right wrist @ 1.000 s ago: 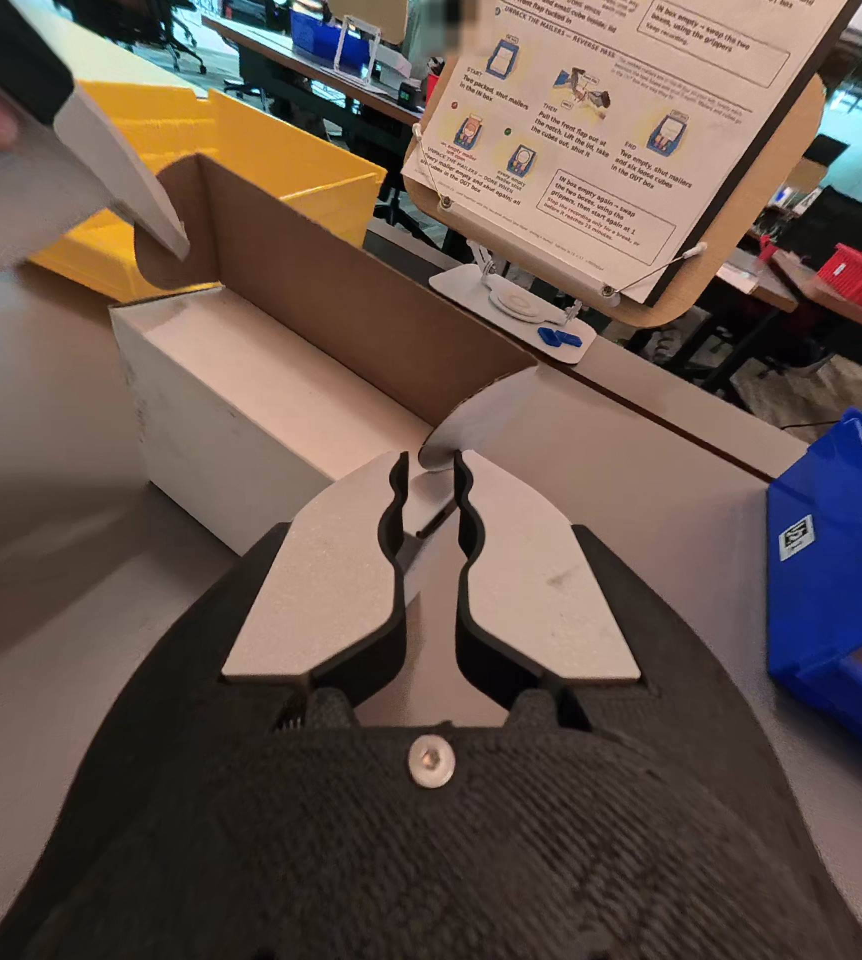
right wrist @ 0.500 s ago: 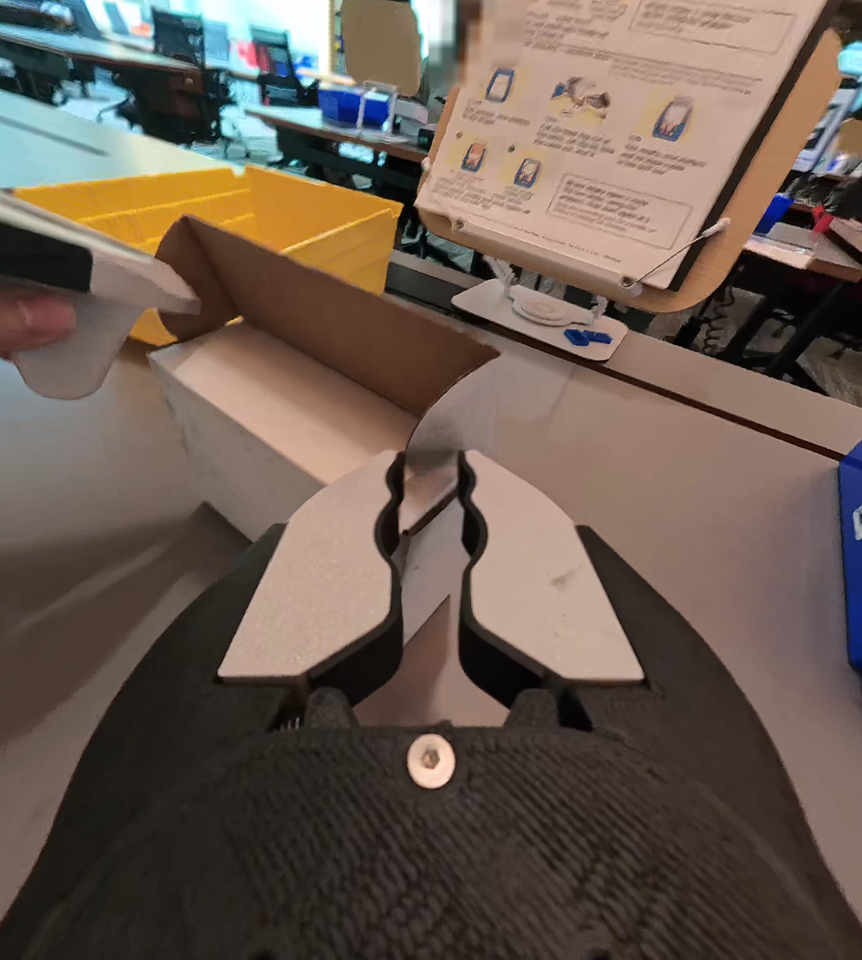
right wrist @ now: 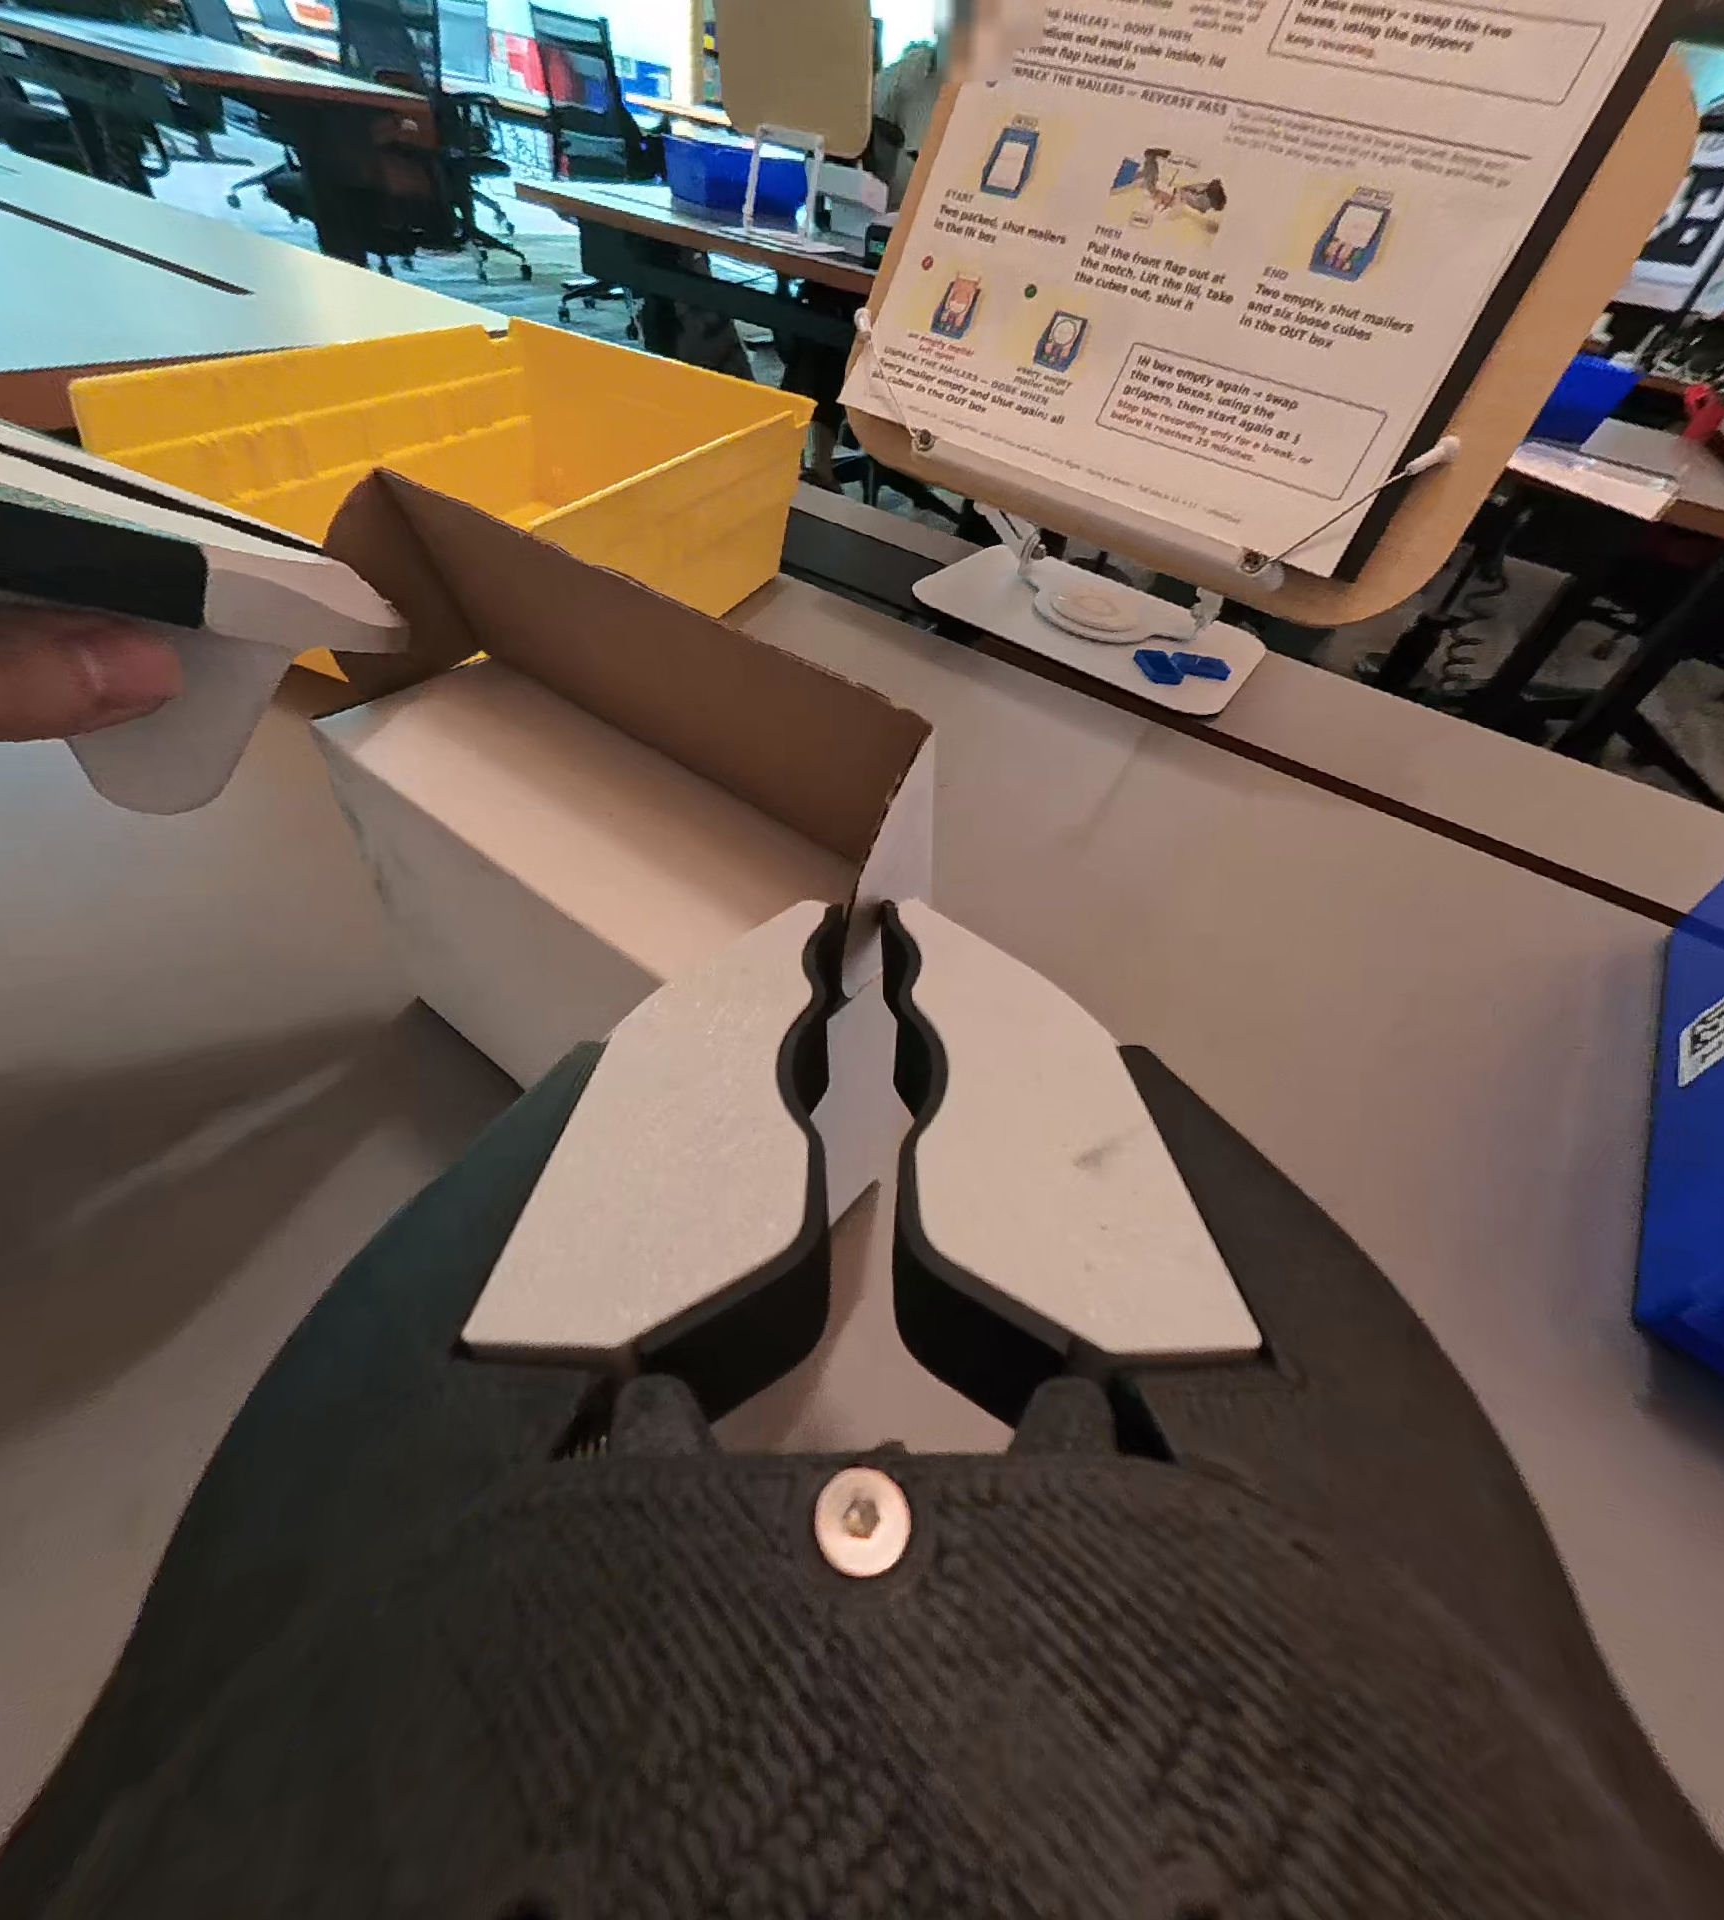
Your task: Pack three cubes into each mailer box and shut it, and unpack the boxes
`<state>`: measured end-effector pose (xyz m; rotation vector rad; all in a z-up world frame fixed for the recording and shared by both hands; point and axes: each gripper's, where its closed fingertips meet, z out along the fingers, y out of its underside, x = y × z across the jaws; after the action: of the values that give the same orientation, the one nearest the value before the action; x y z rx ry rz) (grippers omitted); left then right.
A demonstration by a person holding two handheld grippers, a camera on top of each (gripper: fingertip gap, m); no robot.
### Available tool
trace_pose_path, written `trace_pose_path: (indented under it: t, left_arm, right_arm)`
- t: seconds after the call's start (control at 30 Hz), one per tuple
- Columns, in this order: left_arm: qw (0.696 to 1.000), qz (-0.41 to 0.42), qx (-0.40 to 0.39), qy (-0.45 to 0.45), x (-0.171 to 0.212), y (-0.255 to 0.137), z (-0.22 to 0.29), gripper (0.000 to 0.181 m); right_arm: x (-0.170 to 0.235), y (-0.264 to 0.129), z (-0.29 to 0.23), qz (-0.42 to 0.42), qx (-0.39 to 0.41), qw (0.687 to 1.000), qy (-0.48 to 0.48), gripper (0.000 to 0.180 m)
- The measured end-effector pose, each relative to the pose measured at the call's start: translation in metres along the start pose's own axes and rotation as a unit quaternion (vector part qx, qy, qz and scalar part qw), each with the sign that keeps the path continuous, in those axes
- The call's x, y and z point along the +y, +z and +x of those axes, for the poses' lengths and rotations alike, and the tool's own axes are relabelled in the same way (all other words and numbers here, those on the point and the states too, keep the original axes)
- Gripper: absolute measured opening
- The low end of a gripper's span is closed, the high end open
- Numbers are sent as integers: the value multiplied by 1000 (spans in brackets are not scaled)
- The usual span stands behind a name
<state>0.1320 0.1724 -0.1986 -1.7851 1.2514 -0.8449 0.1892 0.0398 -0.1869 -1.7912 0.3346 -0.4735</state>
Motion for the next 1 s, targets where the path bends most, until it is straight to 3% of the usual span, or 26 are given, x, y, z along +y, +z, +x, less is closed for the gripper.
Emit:
trace_pose_path:
  t: [0.03,0.27,0.5,0.67,0.9,1.0]
  left_arm:
    - [1000,0,0,5,0,0,1,2]
    - [997,33,-37,63,3,-5,4,2]
    - [997,7,49,-67,4,-5,7,5]
    - [973,-15,142,-181,1,-5,9,10]
    - [952,-33,188,-240,0,-7,4,11]
    - [964,-27,173,-200,1,-6,3,10]
  right_arm:
    - [1,0,-2,-1,-7,1000,4,7]
    - [11,-1,-1,-10,23,999,-35,7]
    - [10,3,2,-6,24,1000,-16,6]
    - [9,5,3,-12,32,999,-30,6]
    - [8,6,-2,-15,29,998,-48,7]
    - [8,7,-3,-14,30,998,-56,7]
